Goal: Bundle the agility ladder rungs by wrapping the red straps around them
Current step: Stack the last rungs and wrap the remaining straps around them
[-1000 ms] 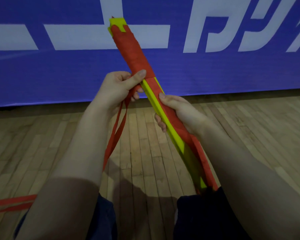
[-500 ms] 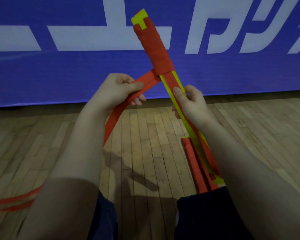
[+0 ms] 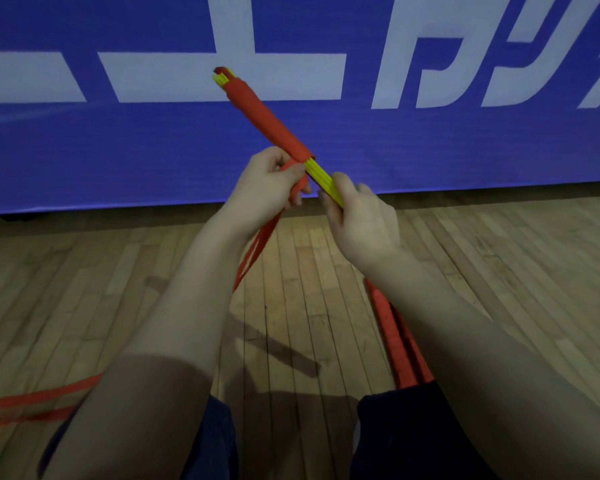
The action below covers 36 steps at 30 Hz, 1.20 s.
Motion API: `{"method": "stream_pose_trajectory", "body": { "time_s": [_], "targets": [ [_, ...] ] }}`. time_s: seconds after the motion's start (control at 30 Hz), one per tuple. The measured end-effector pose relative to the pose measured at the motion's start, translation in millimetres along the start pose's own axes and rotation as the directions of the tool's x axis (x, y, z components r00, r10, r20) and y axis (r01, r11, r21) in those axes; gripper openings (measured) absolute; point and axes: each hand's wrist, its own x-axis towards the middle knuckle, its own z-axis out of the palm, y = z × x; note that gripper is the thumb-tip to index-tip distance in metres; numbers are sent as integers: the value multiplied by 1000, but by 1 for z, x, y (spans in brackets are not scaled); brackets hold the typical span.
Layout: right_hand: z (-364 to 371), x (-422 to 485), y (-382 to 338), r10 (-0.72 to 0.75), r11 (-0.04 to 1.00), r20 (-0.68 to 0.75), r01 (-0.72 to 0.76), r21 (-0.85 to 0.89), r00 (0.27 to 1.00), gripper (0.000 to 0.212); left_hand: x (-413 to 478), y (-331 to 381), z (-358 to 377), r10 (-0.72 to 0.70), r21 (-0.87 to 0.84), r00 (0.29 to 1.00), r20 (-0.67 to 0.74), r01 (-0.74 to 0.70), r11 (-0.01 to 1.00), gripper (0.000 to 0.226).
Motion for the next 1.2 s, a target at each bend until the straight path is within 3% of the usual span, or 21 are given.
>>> {"method": "stream_pose_trajectory", "body": {
  "time_s": [0.17,0.23,0.3,0.37,0.47,0.6,0.73,0.9,1.07,1.2],
  "targets": [
    [1,-2,-8,-70,997,-27,70,-28,997,46,6,-4,6,-74,-17,945,-317,73,997,45],
    [-2,-4,-12,-78,995,-1,78,-66,997,51,4,-9,7,-65,-15,926,-371,64,998,42],
    [-4,-5,-14,-13,999,50,14,-33,999,57,3,-8,8,-78,-59,926,-370,61,996,32],
    [-3,-1,-13,138,974,122,-156,161,983,60,3,-5,9,-61,-72,934,-353,38,997,30],
    [-1,8,-1,259,742,367,-427,516,893,27,2,-7,12,-7,-80,956,-294,-17,997,35],
    [-15,6,15,125,531,626,-585,613,769,26,1,-11,16,20,-75,969,-245,-40,996,31],
    [-20,7,26,22,296,644,-620,726,765,50,2,-7,11,19,-85,982,-189,-36,996,39],
    [-24,3,22,-139,113,663,-654,748,735,51,0,-3,0,-2,-121,991,-132,-14,993,40],
    [-25,2,20,-152,201,626,-596,777,765,22,-1,-2,-12,-49,-64,998,-49,46,997,33],
    [-24,5,26,-104,261,549,-510,820,829,15,-7,3,-22,-74,-38,987,145,81,996,24]
  ]
}}
